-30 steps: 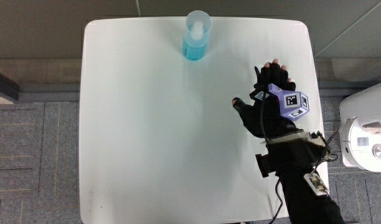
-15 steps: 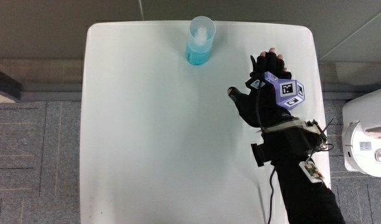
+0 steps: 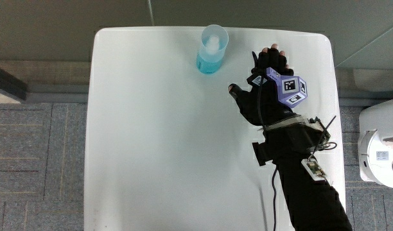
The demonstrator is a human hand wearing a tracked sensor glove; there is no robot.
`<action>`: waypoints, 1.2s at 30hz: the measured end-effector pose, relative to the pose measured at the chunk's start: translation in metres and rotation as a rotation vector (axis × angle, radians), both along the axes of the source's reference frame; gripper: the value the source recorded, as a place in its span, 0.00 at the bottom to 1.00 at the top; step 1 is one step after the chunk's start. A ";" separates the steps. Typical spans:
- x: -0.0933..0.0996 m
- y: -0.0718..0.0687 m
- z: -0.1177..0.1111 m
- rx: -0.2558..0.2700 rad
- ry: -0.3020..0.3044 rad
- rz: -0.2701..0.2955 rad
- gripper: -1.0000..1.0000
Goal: Pick cleaning spray
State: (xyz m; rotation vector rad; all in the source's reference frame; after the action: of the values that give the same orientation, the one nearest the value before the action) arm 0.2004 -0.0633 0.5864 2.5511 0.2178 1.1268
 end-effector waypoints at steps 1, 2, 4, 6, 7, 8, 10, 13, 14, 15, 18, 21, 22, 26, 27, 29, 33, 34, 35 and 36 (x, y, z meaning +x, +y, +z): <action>0.001 -0.001 0.004 0.012 0.012 0.009 0.50; -0.004 -0.001 -0.008 -0.047 -0.049 -0.006 0.50; -0.008 -0.004 -0.011 -0.046 -0.051 0.001 0.50; -0.010 -0.007 -0.012 -0.041 -0.066 0.001 0.50; -0.010 -0.008 -0.012 -0.037 -0.075 -0.004 0.50; -0.010 -0.010 -0.007 -0.008 -0.069 0.001 0.50; -0.013 -0.011 -0.014 -0.039 -0.099 0.007 0.50; -0.018 -0.015 -0.010 -0.024 -0.116 -0.001 0.50; -0.019 -0.016 -0.003 0.033 -0.090 0.000 0.50; -0.020 -0.016 -0.001 0.032 -0.093 0.002 0.50; -0.020 -0.016 0.013 -0.039 -0.058 0.003 0.50; -0.023 -0.014 0.000 0.023 -0.168 0.028 0.50; -0.016 -0.015 0.020 -0.050 -0.184 0.025 0.50; -0.015 -0.014 0.014 -0.052 -0.418 0.058 0.50; -0.014 -0.014 0.018 -0.047 -0.476 0.072 0.50; -0.011 -0.014 0.028 -0.038 -0.576 0.085 0.50; -0.006 -0.012 0.038 -0.032 -0.722 0.128 0.50; -0.005 -0.012 0.041 -0.015 -0.741 0.121 0.50; -0.003 -0.011 0.042 -0.021 -0.724 0.123 0.50; -0.004 -0.011 0.040 -0.020 -0.732 0.120 0.50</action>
State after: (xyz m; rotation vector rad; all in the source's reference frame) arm 0.1966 -0.0743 0.6266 1.9554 0.1888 1.9880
